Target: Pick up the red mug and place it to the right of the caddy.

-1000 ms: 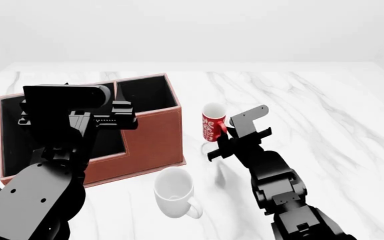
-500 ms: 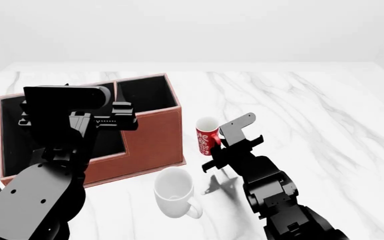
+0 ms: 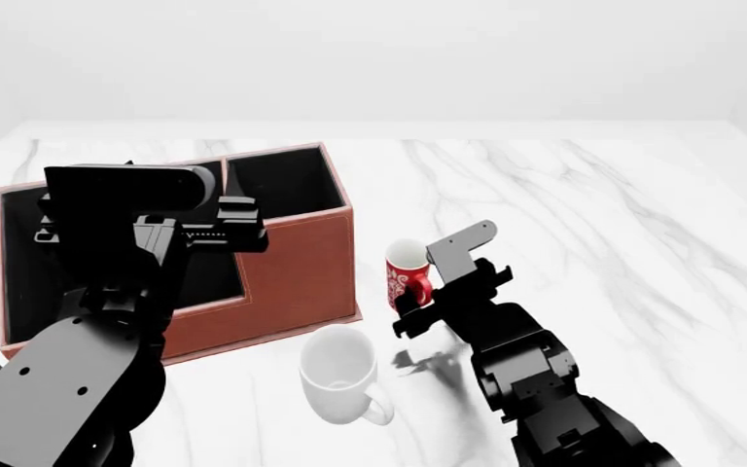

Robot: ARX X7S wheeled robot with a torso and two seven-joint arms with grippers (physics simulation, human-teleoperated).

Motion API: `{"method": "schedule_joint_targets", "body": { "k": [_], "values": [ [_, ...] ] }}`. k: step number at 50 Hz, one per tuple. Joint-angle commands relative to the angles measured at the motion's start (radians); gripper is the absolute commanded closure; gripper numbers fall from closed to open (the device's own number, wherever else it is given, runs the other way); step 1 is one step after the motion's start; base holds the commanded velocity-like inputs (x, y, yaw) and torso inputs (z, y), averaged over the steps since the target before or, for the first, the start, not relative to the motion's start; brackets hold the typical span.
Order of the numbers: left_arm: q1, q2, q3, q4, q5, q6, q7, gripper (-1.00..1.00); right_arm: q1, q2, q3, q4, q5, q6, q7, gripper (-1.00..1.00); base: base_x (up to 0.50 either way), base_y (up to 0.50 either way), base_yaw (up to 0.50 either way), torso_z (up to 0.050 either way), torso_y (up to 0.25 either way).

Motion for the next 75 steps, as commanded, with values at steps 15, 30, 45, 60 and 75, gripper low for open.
{"method": "schedule_joint_targets", "body": {
  "k": [15,30,45,60,75],
  "values": [
    [0.005,-0.007,0.002,-0.004,-0.008,0.008,-0.009,-1.0,-0.074,0.062,0.031,-0.187,-0.04,0.1,-0.011,-1.0,0.0,0.0,0.0,0.0,0.0],
    [0.006,-0.01,0.007,-0.01,-0.011,0.015,-0.013,-1.0,-0.463,0.355,0.136,-1.227,0.147,0.622,-0.004,-1.0,0.0,0.0,0.0,0.0,0.0],
    [-0.004,-0.014,0.008,-0.007,-0.02,0.005,-0.02,-1.0,-0.527,0.365,0.489,-1.664,0.314,0.581,0.164,-1.0,0.0,0.0,0.0,0.0,0.0],
    [-0.011,-0.016,0.009,-0.006,-0.029,0.004,-0.025,-1.0,-0.512,0.35,0.556,-1.801,0.407,0.634,0.211,-1.0,0.0,0.0,0.0,0.0,0.0],
    [-0.003,-0.021,0.01,-0.011,-0.031,0.015,-0.028,-1.0,-0.53,0.352,0.52,-1.787,0.383,0.596,0.194,-1.0,0.0,0.0,0.0,0.0,0.0]
  ]
}}
